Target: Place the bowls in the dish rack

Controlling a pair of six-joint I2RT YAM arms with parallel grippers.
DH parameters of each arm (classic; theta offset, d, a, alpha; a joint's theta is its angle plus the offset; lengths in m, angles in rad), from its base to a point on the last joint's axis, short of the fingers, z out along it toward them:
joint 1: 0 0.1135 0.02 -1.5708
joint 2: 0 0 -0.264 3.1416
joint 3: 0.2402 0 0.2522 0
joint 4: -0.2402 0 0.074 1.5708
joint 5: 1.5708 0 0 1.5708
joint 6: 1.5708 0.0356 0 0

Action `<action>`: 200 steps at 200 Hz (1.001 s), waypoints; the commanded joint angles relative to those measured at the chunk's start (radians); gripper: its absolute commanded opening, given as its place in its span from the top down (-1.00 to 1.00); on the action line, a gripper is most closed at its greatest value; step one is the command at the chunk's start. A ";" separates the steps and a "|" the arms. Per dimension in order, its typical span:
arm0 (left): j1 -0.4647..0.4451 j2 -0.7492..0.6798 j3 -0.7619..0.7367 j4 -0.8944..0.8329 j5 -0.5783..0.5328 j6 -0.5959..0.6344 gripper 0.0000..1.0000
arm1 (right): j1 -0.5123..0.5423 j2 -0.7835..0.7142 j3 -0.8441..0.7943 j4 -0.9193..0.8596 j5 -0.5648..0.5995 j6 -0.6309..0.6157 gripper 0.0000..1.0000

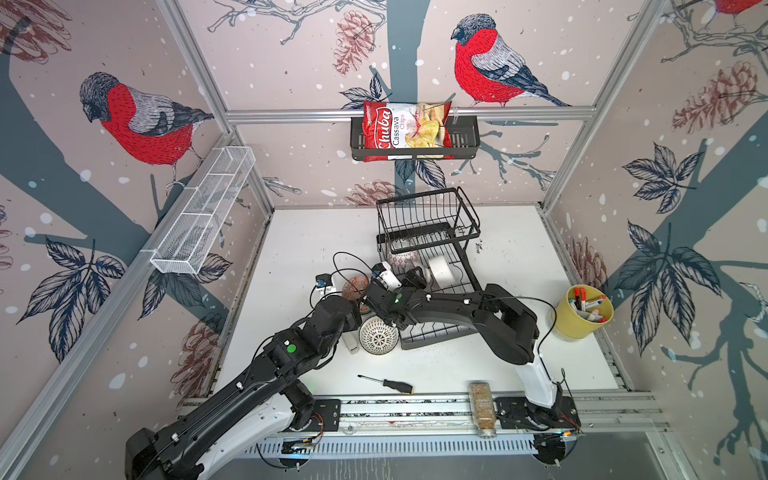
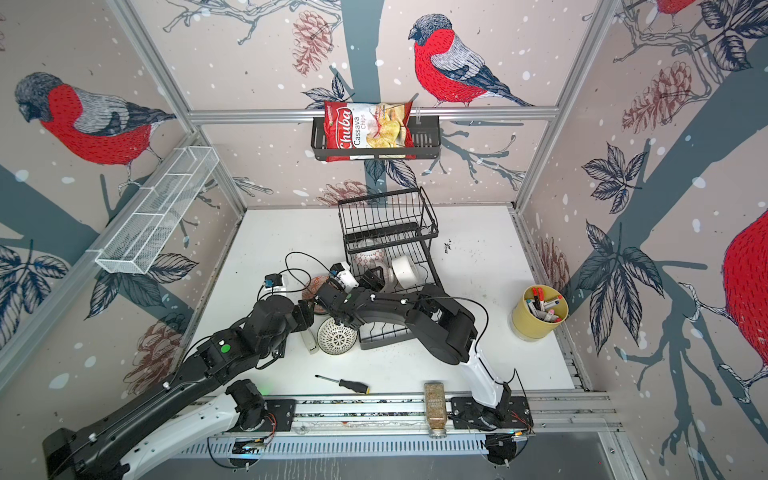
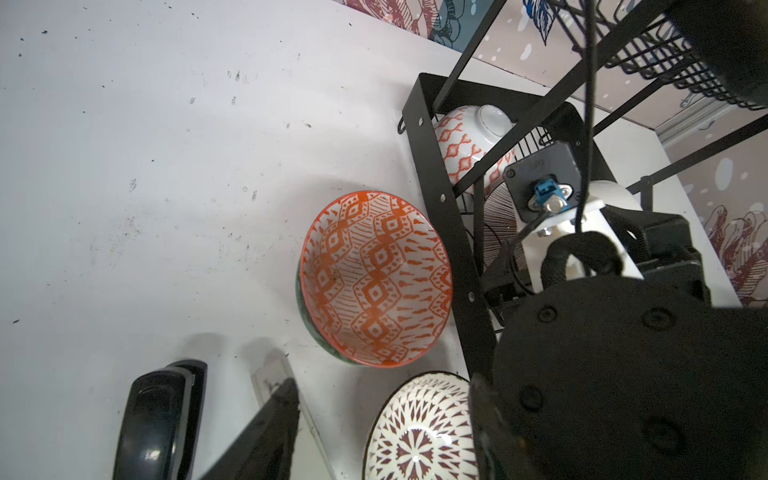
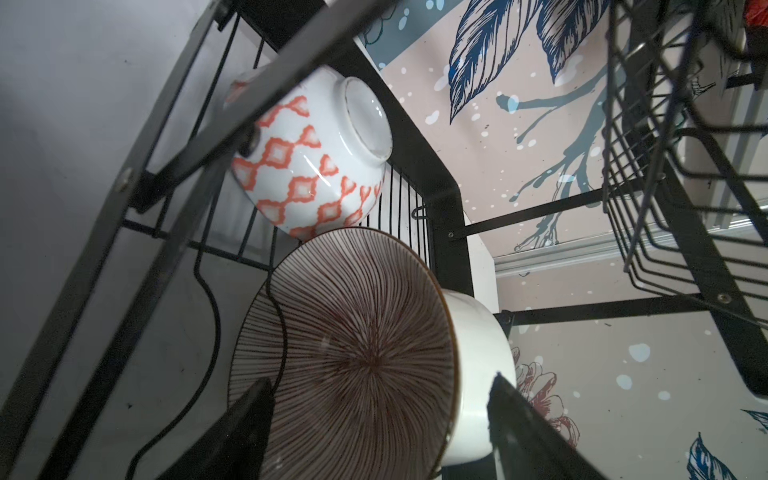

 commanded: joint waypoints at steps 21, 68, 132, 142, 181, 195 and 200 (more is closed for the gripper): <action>0.003 -0.011 0.002 0.068 0.074 0.000 -0.32 | 0.000 -0.059 -0.030 0.042 -0.031 0.029 -0.68; 0.008 -0.030 -0.001 0.068 0.068 -0.013 -0.33 | -0.015 -0.128 -0.092 0.043 -0.069 0.063 -0.69; 0.021 -0.076 -0.004 0.069 0.052 -0.030 -0.38 | -0.015 -0.255 -0.188 0.055 -0.160 0.109 -0.68; 0.025 -0.084 -0.004 0.069 0.051 -0.033 -0.39 | -0.016 -0.286 -0.204 0.067 -0.183 0.111 -0.68; 0.038 -0.090 -0.007 0.065 0.064 -0.045 -0.43 | -0.019 -0.414 -0.264 0.100 -0.284 0.130 -0.68; 0.039 -0.082 -0.008 0.062 0.070 -0.049 -0.43 | -0.023 -0.462 -0.286 0.107 -0.324 0.135 -0.69; 0.040 -0.077 -0.008 0.061 0.072 -0.050 -0.43 | -0.025 -0.480 -0.294 0.111 -0.340 0.138 -0.69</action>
